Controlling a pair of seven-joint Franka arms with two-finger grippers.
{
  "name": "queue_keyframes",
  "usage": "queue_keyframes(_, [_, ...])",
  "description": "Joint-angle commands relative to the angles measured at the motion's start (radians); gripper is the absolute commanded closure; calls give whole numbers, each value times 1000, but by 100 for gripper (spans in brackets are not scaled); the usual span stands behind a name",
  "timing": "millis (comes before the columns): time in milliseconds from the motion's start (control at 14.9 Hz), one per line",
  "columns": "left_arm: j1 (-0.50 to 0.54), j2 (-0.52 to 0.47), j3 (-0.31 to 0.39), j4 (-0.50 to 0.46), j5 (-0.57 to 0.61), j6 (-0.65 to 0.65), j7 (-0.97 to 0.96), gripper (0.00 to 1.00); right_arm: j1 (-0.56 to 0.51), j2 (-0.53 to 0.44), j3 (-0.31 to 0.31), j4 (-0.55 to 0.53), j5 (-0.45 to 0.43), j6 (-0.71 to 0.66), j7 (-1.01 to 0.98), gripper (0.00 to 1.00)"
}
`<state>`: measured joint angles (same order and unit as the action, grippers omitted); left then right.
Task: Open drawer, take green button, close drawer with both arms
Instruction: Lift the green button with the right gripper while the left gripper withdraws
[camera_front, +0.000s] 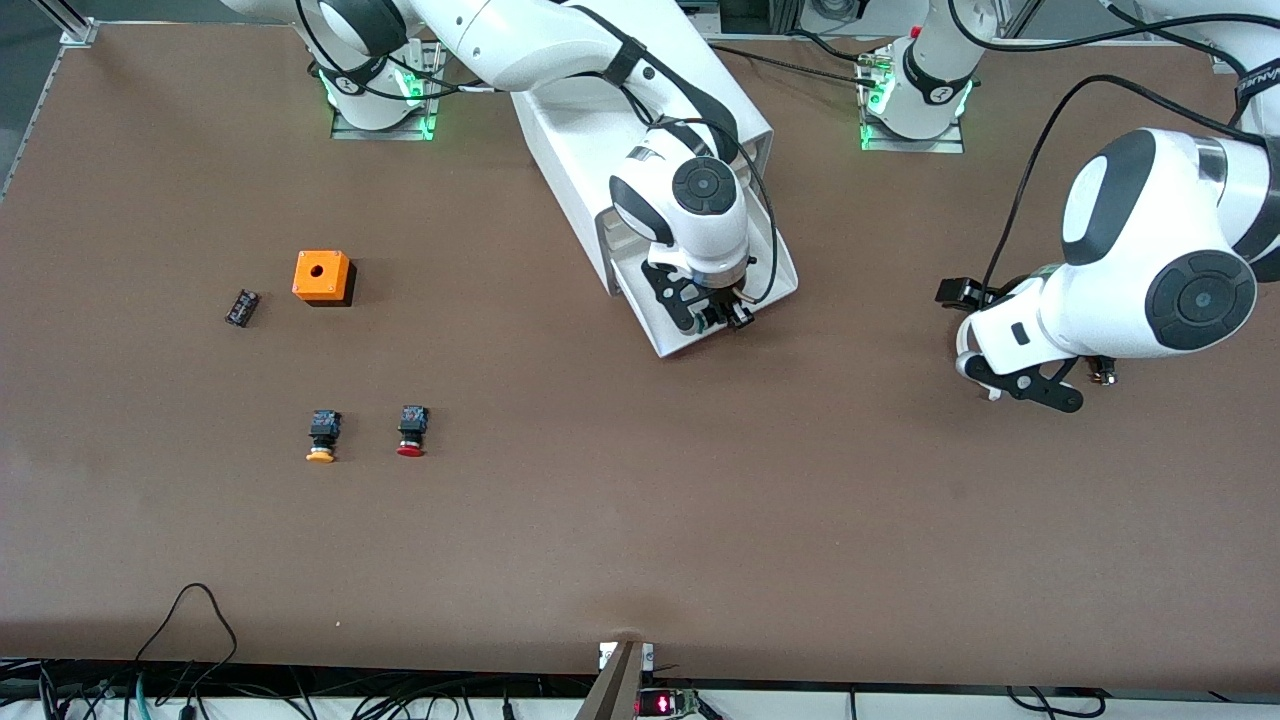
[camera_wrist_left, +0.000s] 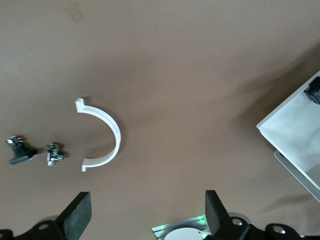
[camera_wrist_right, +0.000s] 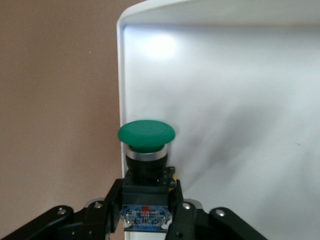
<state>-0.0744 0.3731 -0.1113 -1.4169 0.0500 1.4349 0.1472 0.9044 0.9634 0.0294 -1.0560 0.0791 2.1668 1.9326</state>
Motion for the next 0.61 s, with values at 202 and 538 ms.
queue_keyframes(202, [-8, 52, 4, 96, 33, 79, -14, 0, 11, 0, -13, 39, -10, -71, 25, 100])
queue_keyframes(538, [-33, 44, -5, 59, 25, 137, -283, 1, 1, -51, -31, 85, -15, -148, -9, 100])
